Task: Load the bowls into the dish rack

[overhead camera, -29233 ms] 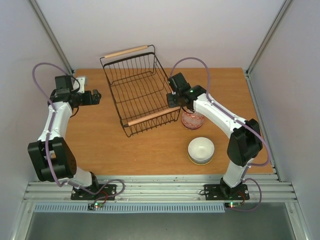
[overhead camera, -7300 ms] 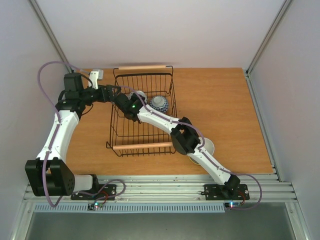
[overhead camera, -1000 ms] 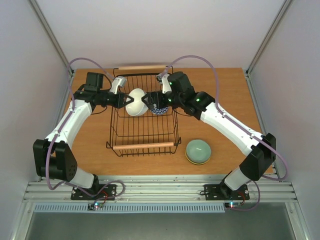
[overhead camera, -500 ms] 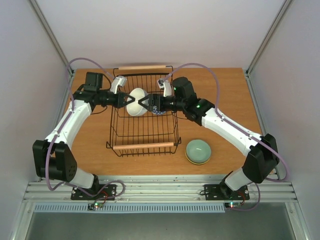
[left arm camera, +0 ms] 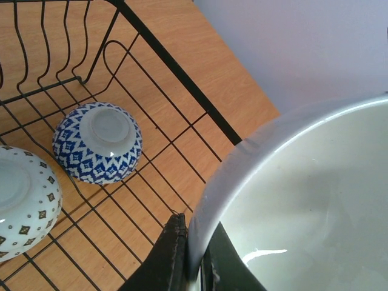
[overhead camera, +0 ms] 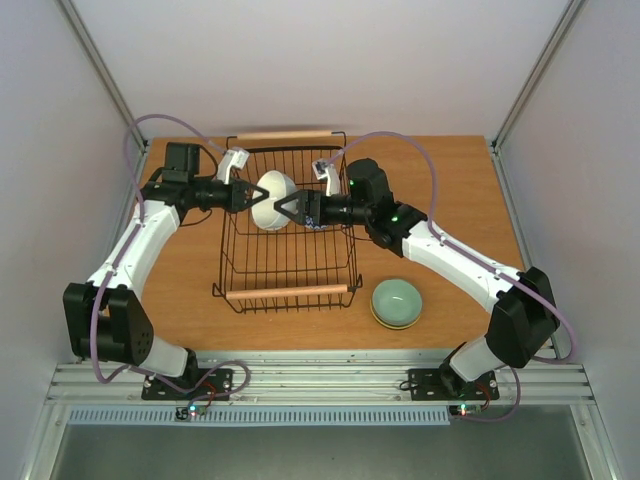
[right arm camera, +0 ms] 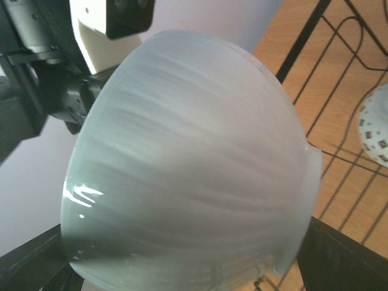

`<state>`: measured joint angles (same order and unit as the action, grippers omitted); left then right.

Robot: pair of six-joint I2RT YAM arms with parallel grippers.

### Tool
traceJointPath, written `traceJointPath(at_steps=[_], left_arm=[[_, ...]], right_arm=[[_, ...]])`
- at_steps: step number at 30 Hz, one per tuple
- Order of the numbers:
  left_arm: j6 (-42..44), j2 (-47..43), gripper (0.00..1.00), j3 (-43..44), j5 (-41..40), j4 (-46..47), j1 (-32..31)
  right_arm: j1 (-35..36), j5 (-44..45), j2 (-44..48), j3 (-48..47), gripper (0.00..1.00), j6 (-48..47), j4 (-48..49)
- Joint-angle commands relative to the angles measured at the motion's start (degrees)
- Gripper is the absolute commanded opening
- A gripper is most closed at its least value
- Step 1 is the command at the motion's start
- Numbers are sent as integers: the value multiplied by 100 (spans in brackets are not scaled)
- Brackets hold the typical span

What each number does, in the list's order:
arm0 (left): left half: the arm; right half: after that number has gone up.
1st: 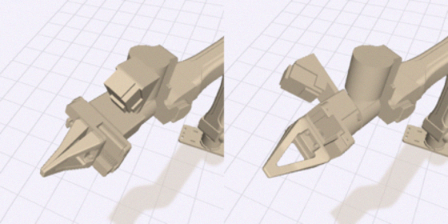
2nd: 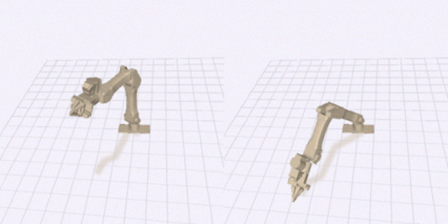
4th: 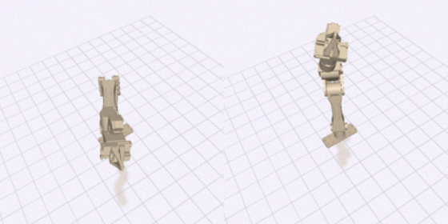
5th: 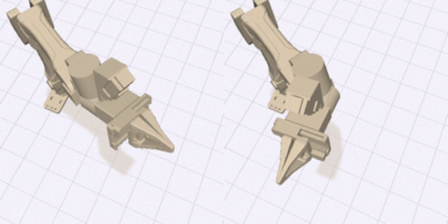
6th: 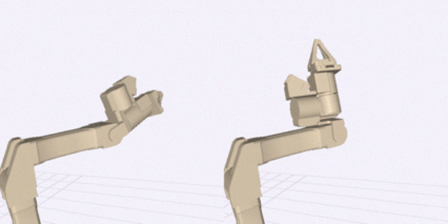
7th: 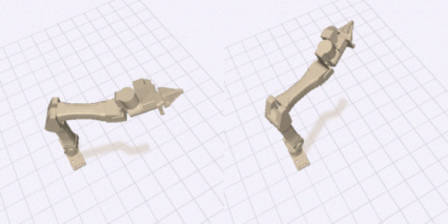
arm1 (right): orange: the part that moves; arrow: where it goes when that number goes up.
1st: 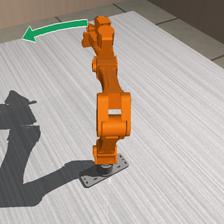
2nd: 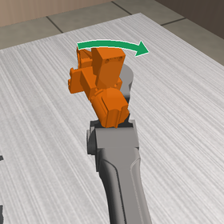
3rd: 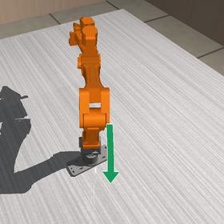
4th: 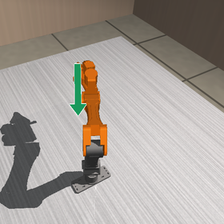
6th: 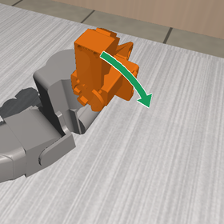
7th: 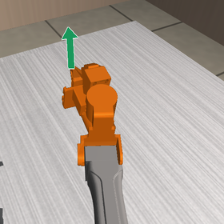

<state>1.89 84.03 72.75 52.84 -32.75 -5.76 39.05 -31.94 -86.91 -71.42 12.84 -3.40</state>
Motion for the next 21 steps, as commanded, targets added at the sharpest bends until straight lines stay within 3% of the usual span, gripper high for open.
traceJointPath(at_steps=[1,6,12,13,15,16,21], left_arm=[[-268,-125,0,43,546,407,39],[-354,-44,1,67,692,385,49],[-289,-107,2,73,369,334,49],[-262,-139,13,73,180,313,49],[-206,-217,55,94,-276,250,49],[-199,-264,63,97,-571,232,49],[2,-469,76,41,-1380,270,49]], right_arm=[[-29,-313,109,66,87,177,612],[-29,-379,87,82,60,229,702],[-33,-294,111,-6,5,109,516],[-29,-197,118,-59,2,28,323],[-29,201,124,-306,1,-278,-355],[-32,386,129,-403,1,-407,-626],[-16,1268,78,-945,1,-1064,-1939]])
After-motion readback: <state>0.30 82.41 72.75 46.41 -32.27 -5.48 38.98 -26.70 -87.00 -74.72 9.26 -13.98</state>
